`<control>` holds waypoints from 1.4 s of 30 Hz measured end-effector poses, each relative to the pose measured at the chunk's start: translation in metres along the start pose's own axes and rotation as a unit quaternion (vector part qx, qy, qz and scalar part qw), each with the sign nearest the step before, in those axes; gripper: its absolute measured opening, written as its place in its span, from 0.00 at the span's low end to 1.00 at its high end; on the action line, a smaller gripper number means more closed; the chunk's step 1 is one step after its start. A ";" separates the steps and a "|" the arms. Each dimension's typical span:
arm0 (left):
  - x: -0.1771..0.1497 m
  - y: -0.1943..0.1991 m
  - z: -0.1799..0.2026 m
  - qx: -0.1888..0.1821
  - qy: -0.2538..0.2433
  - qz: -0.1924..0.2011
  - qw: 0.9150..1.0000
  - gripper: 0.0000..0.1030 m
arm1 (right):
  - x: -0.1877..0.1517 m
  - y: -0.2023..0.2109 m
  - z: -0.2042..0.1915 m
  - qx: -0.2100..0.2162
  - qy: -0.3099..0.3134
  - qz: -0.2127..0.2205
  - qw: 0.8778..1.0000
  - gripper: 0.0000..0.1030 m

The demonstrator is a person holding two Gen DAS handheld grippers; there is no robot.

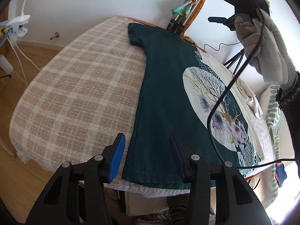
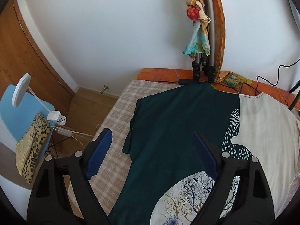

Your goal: Fold small clothes

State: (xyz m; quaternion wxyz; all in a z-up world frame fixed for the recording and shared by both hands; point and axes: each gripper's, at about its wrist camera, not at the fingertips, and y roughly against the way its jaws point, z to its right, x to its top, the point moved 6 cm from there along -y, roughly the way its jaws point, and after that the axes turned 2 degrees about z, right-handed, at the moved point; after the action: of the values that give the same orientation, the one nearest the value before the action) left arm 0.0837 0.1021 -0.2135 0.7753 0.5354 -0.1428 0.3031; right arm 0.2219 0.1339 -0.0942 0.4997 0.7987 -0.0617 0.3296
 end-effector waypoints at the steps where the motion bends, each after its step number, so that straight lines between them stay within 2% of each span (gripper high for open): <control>1: -0.001 -0.001 -0.002 0.001 0.000 -0.001 1.000 0.44 | 0.004 -0.014 -0.005 0.005 -0.001 -0.009 1.000 0.86; 6: -0.004 -0.004 -0.017 -0.007 0.027 0.011 1.000 0.41 | 0.023 -0.082 -0.022 0.012 -0.009 -0.048 0.999 0.82; 11: -0.004 -0.007 -0.013 -0.005 0.010 0.029 1.000 0.38 | 0.032 -0.141 -0.036 0.006 -0.012 -0.074 0.997 0.81; 14: -0.004 -0.009 -0.012 -0.015 0.012 0.034 0.999 0.36 | 0.033 -0.174 -0.042 0.007 -0.022 -0.091 0.996 0.75; 16: -0.003 -0.009 -0.015 -0.012 0.015 0.039 0.999 0.28 | 0.033 -0.192 -0.045 0.007 -0.028 -0.103 0.994 0.71; 20: -0.002 -0.010 -0.022 -0.016 0.032 0.046 0.998 0.18 | 0.035 -0.221 -0.050 -0.005 -0.030 -0.116 0.993 0.71; 22: -0.001 -0.011 -0.024 -0.022 0.038 0.047 0.998 0.09 | 0.036 -0.231 -0.049 -0.013 -0.030 -0.121 0.992 0.70; 28: -0.001 -0.013 -0.023 -0.033 0.044 0.044 0.998 0.04 | 0.033 -0.254 -0.046 -0.042 -0.010 -0.144 0.989 0.60; 30: -0.002 -0.013 -0.022 -0.034 0.045 0.043 0.997 0.03 | 0.030 -0.259 -0.046 -0.056 0.009 -0.151 0.987 0.56; 32: -0.002 -0.013 -0.021 -0.036 0.047 0.043 0.997 0.03 | 0.027 -0.261 -0.046 -0.083 0.040 -0.151 0.984 0.42; 34: -0.003 -0.012 -0.021 -0.036 0.051 0.043 0.997 0.02 | 0.026 -0.261 -0.045 -0.112 0.071 -0.145 0.980 0.20; 36: -0.004 -0.011 -0.022 -0.029 0.049 0.041 0.998 0.02 | 0.026 -0.258 -0.043 -0.115 0.080 -0.144 0.980 0.12; 39: -0.003 0.001 -0.024 -0.007 0.035 0.053 0.998 0.02 | 0.029 -0.251 -0.039 -0.110 0.079 -0.145 0.980 0.09; 41: -0.004 0.008 -0.025 -0.006 0.033 0.051 0.998 0.08 | 0.032 -0.248 -0.038 -0.111 0.083 -0.141 0.980 0.08; 42: -0.005 0.010 -0.027 0.000 0.031 0.045 0.998 0.23 | 0.033 -0.247 -0.037 -0.109 0.082 -0.141 0.981 0.08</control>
State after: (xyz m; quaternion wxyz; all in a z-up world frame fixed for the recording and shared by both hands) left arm 0.0704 0.1273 -0.2193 0.7651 0.5184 -0.1428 0.3542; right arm 0.3358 0.2945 -0.2512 0.6285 0.7104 0.0569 0.3117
